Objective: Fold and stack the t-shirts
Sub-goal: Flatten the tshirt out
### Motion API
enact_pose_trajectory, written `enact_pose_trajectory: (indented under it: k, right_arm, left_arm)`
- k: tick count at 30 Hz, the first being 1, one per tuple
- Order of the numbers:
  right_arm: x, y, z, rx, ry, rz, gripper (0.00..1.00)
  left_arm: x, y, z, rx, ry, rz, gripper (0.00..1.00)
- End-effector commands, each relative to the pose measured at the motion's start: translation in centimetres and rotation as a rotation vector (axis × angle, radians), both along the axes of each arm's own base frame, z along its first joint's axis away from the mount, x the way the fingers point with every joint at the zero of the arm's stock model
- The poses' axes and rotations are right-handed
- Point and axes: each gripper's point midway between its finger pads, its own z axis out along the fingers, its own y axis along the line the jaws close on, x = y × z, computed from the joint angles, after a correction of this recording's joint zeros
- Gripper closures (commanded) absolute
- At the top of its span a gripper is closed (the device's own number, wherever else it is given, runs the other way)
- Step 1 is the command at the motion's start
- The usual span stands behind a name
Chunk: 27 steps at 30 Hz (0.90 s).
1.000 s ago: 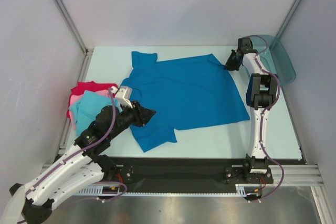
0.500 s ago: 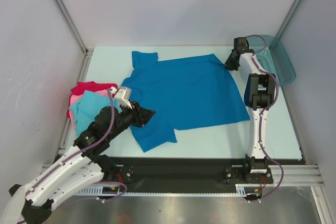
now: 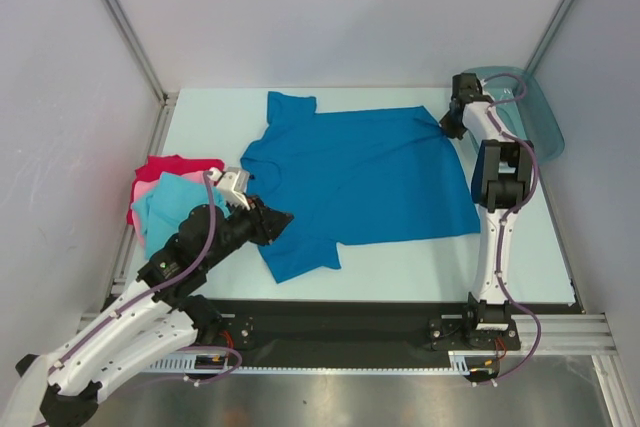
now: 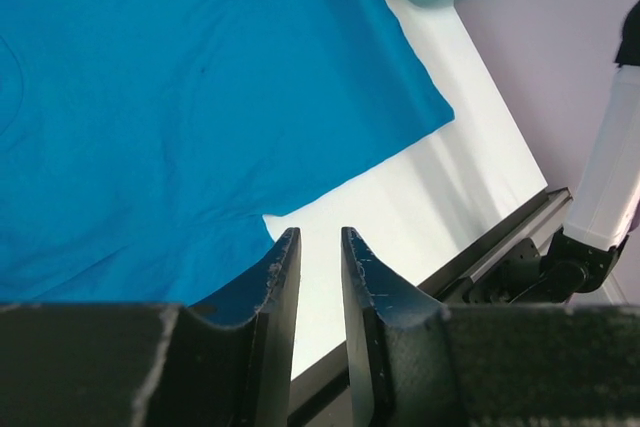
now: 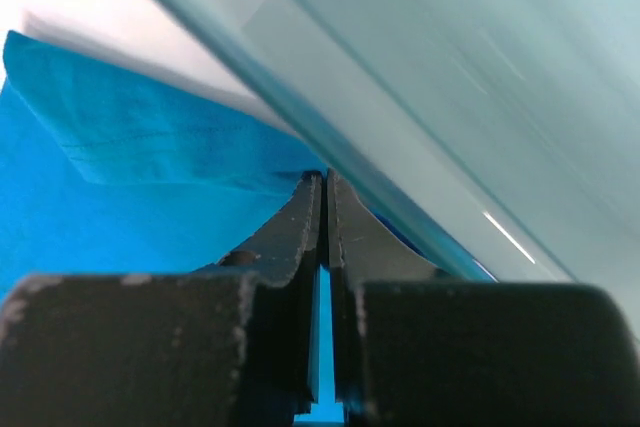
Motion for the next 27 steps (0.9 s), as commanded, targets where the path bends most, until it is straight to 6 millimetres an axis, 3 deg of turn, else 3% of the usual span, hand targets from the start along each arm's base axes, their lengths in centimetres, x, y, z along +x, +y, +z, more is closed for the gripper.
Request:
enact_pose_trajectory:
  k: [1,8,12,16,19,23,25,26,27]
  right_arm:
    - [-1.1,-4.1,3.3,-0.059,-0.064,-0.186,1.00]
    - [-0.3,-3.8,5.0,-0.029,-0.153,-0.185,1.00]
    - [1.1,-2.7,6.7,-0.017,-0.254,-0.106,0.78]
    - [1.6,-2.1,8.3,-0.026,-0.313,-0.053,0.47]
    - [1.7,-1.9,9.6,-0.044,-0.353,-0.036,0.41]
    - [1.4,-1.5,13.4,-0.067,-0.438,-0.032,0.40]
    - [0.6,-1.4,16.3,-0.068,-0.474,-0.053,0.40]
    - [0.2,-1.0,17.1,-0.063,-0.482,-0.048,0.40]
    - [-1.1,-0.9,19.8,-0.049,-0.508,-0.063,0.40]
  left_arm:
    - [-0.1,0.0,2.0,-0.022,-0.040,-0.002,0.72]
    - [0.0,0.2,1.9,-0.015,-0.034,0.008,0.72]
    - [-0.1,0.0,1.4,-0.016,-0.016,0.004,0.67]
    - [-0.2,0.0,1.0,-0.017,-0.008,0.003,0.66]
    - [-0.2,0.0,0.8,-0.016,-0.005,0.007,0.62]
    - [-0.2,0.0,-0.3,-0.009,0.011,0.010,0.57]
    - [-0.1,-0.2,-0.5,-0.011,0.011,0.009,0.55]
    - [-0.1,-0.2,-1.1,-0.007,0.020,0.008,0.51]
    - [0.1,-0.5,-1.2,-0.011,0.018,0.008,0.42]
